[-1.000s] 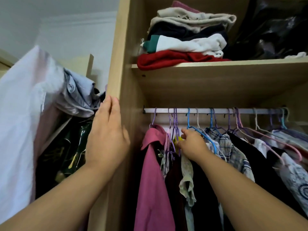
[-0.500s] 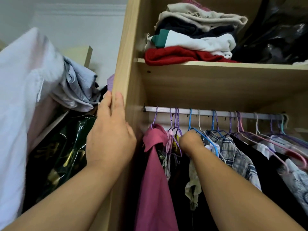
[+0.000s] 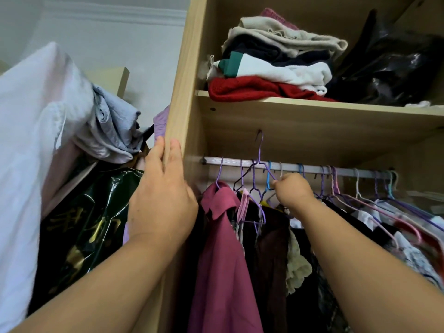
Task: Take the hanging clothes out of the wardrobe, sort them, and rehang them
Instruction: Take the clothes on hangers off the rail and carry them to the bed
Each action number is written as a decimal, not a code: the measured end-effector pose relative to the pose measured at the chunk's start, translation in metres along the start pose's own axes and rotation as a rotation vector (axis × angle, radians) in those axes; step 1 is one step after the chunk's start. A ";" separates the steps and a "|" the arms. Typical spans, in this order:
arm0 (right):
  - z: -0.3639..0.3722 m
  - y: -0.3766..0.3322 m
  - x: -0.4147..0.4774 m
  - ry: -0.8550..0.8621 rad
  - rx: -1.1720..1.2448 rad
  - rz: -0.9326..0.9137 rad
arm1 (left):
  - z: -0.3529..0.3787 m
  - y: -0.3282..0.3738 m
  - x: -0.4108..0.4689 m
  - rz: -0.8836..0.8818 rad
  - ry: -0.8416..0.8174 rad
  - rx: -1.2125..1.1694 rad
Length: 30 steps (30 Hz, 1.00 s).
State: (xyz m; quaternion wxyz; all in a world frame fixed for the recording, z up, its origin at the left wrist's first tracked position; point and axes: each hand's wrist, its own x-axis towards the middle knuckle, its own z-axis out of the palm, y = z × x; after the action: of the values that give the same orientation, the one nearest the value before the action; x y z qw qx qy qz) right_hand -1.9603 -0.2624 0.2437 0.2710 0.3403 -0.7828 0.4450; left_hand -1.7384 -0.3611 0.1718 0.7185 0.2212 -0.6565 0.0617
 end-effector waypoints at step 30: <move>-0.284 0.199 -0.246 -0.056 0.180 -0.031 | 0.035 0.212 -0.131 0.193 -0.741 -0.354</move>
State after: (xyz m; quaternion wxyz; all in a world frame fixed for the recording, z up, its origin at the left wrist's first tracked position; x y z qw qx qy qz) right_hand -1.9266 0.1332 0.0927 0.2242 0.3875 -0.7416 0.4995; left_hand -1.8678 -0.1588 0.0960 0.4519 0.0390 -0.8886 -0.0688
